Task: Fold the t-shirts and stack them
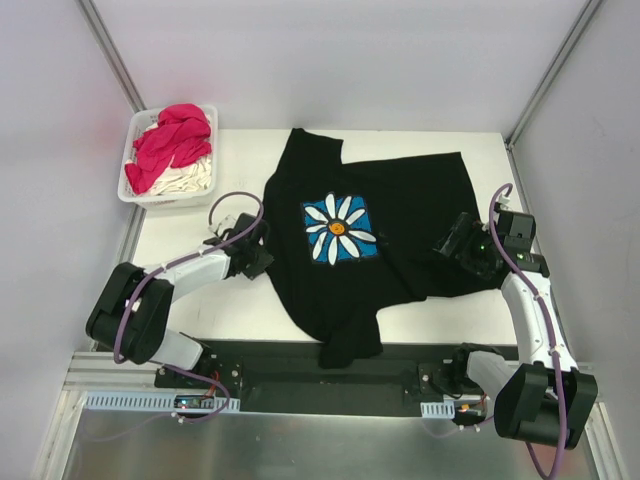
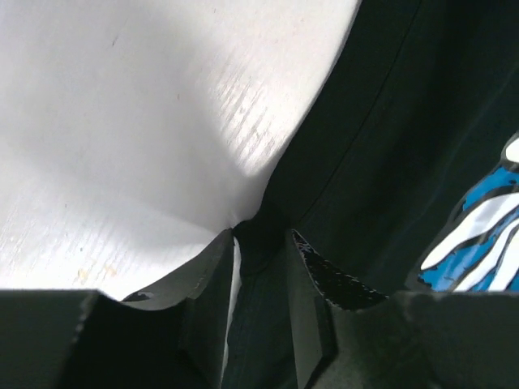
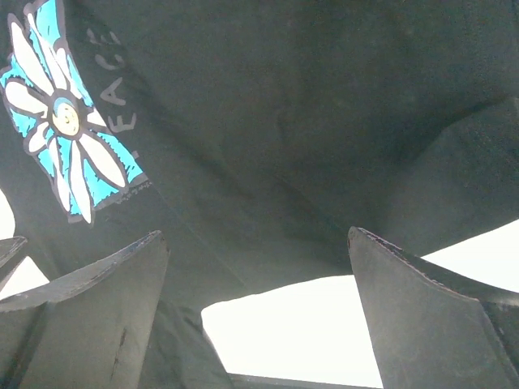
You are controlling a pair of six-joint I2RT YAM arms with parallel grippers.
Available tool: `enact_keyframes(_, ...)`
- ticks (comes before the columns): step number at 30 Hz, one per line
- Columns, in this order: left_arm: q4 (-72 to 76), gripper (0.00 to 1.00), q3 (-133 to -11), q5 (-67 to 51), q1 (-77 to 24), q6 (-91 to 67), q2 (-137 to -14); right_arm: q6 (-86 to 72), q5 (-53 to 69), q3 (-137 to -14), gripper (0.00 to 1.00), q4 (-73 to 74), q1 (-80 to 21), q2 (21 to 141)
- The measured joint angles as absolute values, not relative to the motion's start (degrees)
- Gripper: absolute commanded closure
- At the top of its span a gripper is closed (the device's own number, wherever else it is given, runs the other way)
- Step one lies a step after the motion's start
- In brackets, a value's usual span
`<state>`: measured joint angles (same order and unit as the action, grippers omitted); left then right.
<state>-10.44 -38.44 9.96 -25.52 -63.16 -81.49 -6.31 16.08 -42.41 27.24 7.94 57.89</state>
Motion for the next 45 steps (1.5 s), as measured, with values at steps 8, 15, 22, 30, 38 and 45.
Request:
enact_keyframes(8,-10.96,0.91,-39.4,13.98,-25.54,-62.04,-82.89,-5.74,13.96,-42.94,0.04,28.36,8.16,57.93)
enact_keyframes(15,-16.97,0.95,-39.18,17.26,-23.79,-59.75,-79.57,-5.8,12.62,-42.96,0.04,28.99,8.64,59.33)
enact_keyframes(22,-20.21,0.93,-37.74,16.91,-14.22,-52.6,-74.67,-6.0,12.45,-42.92,0.04,28.75,8.69,60.9)
enact_keyframes(30,-23.07,0.9,-46.96,15.75,-8.88,-40.53,-81.73,-7.11,16.69,-41.21,0.01,23.62,8.01,63.64)
enact_keyframes(38,-26.35,0.44,-50.57,14.5,-8.91,-36.49,-79.2,-13.63,19.84,-40.93,0.04,11.94,-0.69,73.65)
enact_keyframes(45,-32.05,0.26,-52.82,14.74,-8.91,-38.44,-68.62,-16.36,18.61,-44.99,0.04,8.86,-3.38,87.44)
